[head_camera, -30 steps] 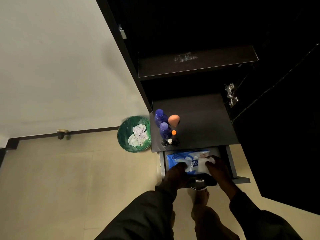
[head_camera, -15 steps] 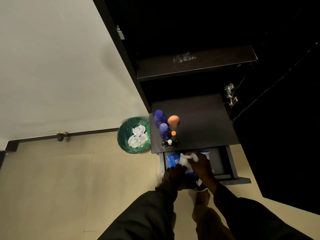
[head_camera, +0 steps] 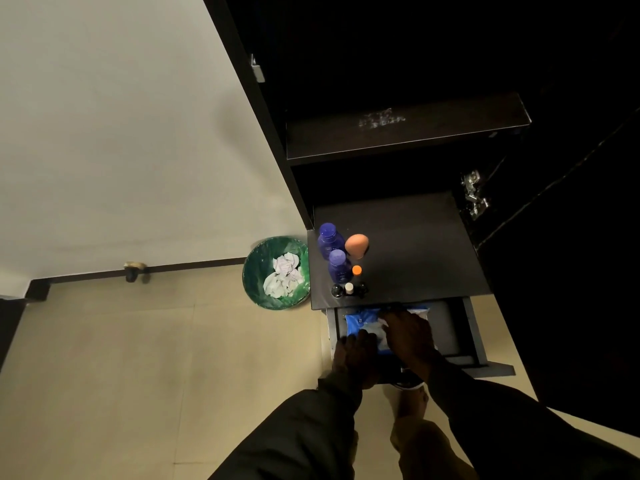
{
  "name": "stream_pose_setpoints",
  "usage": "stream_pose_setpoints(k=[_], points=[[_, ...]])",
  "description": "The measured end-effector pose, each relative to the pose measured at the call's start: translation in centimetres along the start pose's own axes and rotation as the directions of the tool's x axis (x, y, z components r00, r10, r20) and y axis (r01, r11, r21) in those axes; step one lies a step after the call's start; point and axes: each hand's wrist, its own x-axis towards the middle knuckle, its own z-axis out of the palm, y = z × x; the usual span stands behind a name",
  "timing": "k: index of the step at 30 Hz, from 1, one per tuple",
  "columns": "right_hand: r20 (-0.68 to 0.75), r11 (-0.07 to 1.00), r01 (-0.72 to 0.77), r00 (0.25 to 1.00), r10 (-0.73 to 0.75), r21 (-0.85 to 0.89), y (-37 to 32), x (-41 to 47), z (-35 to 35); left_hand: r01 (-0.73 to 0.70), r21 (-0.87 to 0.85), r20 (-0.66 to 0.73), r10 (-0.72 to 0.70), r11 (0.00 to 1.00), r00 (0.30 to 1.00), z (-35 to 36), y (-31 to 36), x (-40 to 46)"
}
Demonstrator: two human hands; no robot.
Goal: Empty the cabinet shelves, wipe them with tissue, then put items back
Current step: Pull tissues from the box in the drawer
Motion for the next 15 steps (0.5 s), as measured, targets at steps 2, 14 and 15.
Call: stream_pose_setpoints(k=[2, 14, 15], points=[[-0.045, 1.000, -0.013, 0.999, 0.015, 0.027, 0.0, 0.2, 0.8, 0.004, 0.007, -0.003, -0.004, 1.000, 1.000, 0.0, -0.1, 0.0], [0.272, 0.996, -0.088, 0.958, 0.087, -0.010, -0.3, 0.9, -1.4, 0.023, 0.028, 0.016, -0.024, 0.999, 1.000, 0.2, -0.3, 0.2], [0.263, 0.997, -0.079, 0.961, 0.081, -0.018, -0.2, 0.7, -1.5, 0.022, 0.037, 0.020, -0.023, 0.999, 1.000, 0.2, -0.2, 0.1]])
